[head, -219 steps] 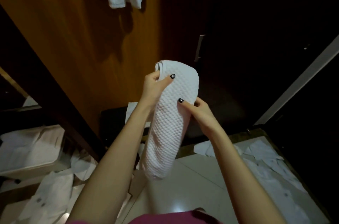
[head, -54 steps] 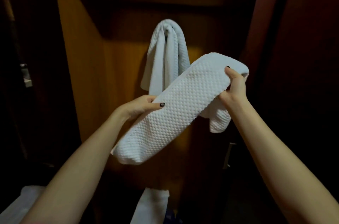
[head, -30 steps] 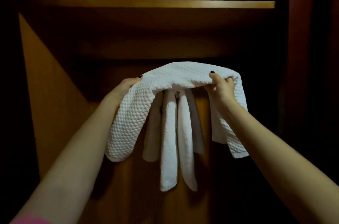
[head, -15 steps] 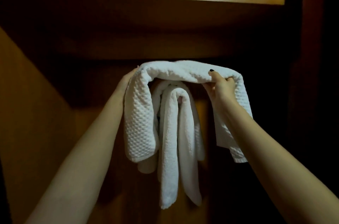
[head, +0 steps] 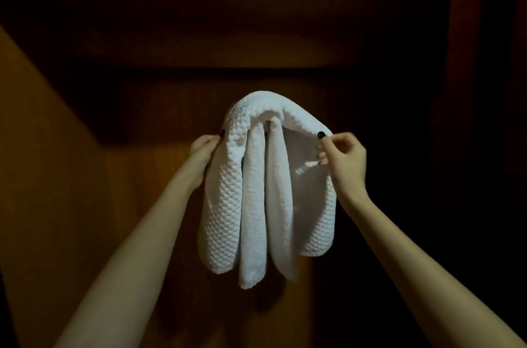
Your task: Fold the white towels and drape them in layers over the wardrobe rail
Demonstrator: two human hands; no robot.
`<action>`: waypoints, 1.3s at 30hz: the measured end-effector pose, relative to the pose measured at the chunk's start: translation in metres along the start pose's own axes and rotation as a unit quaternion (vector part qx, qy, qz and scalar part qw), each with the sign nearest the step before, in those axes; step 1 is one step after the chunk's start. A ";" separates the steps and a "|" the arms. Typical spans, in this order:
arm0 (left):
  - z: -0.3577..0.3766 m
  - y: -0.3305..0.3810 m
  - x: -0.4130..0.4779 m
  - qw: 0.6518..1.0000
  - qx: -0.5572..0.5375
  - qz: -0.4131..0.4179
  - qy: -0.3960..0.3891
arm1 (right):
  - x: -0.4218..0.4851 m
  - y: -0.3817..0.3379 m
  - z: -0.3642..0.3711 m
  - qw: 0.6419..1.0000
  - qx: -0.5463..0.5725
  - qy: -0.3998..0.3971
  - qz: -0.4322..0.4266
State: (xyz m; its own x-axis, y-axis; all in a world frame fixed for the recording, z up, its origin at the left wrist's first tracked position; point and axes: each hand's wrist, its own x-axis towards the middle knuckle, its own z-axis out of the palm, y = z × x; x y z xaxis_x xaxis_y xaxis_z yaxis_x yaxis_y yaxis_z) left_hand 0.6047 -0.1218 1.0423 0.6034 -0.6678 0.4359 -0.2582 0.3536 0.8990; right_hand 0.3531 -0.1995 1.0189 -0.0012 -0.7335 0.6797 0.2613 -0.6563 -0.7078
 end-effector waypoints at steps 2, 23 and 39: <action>0.008 0.007 -0.009 0.989 0.079 0.116 0.044 | 0.017 0.000 -0.009 0.978 -0.160 0.010 -0.137; 0.036 0.073 -0.043 0.914 0.259 0.309 0.050 | 0.085 -0.023 0.035 0.902 -0.141 -0.325 -0.246; 0.041 0.094 -0.017 0.941 0.263 0.189 -0.100 | 0.115 -0.028 0.064 0.866 -0.133 -0.455 -0.159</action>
State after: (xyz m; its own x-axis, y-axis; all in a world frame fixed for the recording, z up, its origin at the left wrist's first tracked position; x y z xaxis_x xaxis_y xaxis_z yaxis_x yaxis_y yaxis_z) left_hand 0.5394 -0.1046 1.1211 0.2534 -0.6878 0.6803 -0.7949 0.2528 0.5516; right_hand 0.4077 -0.2545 1.1290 0.7601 -0.1454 0.6334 0.1556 -0.9056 -0.3946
